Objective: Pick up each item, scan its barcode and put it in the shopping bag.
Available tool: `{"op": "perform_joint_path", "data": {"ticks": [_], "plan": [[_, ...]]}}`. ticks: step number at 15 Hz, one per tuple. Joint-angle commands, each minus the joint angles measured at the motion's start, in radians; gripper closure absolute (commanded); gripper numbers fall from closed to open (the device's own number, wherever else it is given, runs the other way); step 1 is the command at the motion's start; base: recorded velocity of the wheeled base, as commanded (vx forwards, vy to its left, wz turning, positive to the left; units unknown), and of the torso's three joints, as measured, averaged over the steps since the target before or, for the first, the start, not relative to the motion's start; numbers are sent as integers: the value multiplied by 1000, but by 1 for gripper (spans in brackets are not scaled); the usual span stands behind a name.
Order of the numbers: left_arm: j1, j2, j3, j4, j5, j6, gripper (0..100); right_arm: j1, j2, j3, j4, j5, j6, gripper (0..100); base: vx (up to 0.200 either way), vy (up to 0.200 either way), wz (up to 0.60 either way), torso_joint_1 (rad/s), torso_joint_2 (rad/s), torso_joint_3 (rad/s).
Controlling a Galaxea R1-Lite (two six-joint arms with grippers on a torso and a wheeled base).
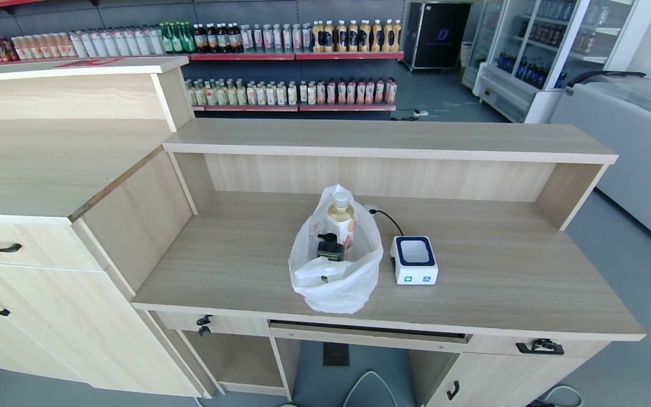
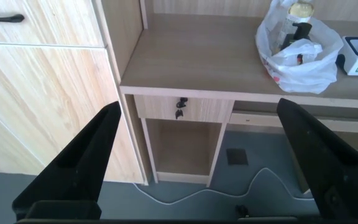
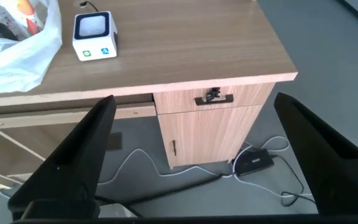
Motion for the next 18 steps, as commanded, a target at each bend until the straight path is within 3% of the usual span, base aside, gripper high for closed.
{"op": "perform_joint_path", "data": {"ticks": [1, 18], "plan": [[0, 0, 0, 0, 0, -1, 0, 20, -27, 1, 7, -3, 1, 0, 0, 0, 0, 0, 0, 0], [0, 2, 0, 0, 0, 0, 0, 27, -27, 1, 10, 2, 15, 0, 0, 0, 0, 0, 0, 0]]}}
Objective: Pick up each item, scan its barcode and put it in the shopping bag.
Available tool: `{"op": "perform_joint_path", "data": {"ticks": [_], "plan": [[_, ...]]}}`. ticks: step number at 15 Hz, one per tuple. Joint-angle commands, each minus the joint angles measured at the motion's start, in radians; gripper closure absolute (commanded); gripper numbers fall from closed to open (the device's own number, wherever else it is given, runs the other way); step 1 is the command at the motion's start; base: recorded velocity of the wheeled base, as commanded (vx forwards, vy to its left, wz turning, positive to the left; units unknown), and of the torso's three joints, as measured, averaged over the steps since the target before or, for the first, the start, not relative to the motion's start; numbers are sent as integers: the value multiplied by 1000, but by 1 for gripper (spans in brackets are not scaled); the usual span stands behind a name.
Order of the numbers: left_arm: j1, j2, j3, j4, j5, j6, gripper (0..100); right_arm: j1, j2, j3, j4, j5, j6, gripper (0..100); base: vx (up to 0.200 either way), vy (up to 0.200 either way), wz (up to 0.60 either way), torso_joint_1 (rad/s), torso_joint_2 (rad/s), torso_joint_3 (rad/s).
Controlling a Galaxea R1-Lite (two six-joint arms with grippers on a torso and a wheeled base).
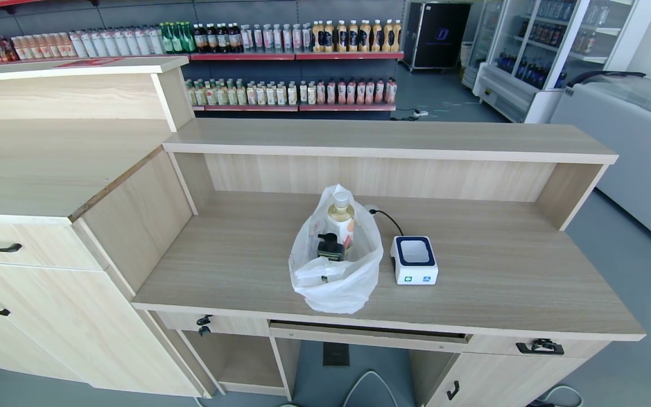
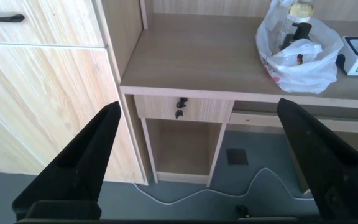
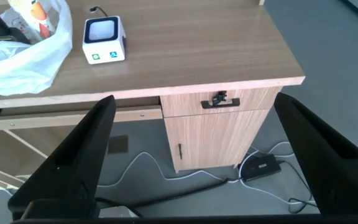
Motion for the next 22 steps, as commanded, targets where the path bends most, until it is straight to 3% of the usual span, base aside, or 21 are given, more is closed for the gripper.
{"op": "perform_joint_path", "data": {"ticks": [1, 7, 12, 22], "plan": [[0, 2, 0, 0, 0, -1, 0, 0, 6, 0, 0, 0, 0, 0, 0, 0, 0, 0, 0, 0], [0, 0, 0, 0, 0, 1, 0, 31, 6, 0, 1, 0, -5, 0, 0, 0, 0, 0, 0, 0], [0, 2, 0, 0, 0, -1, 0, 124, -48, 0, 3, -13, -2, 0, 0, 0, 0, 0, 0, 0], [0, 0, 0, 0, 0, -1, 0, 135, -91, 0, 3, -17, 2, 0, 0, 0, 0, 0, 0, 0]]}}
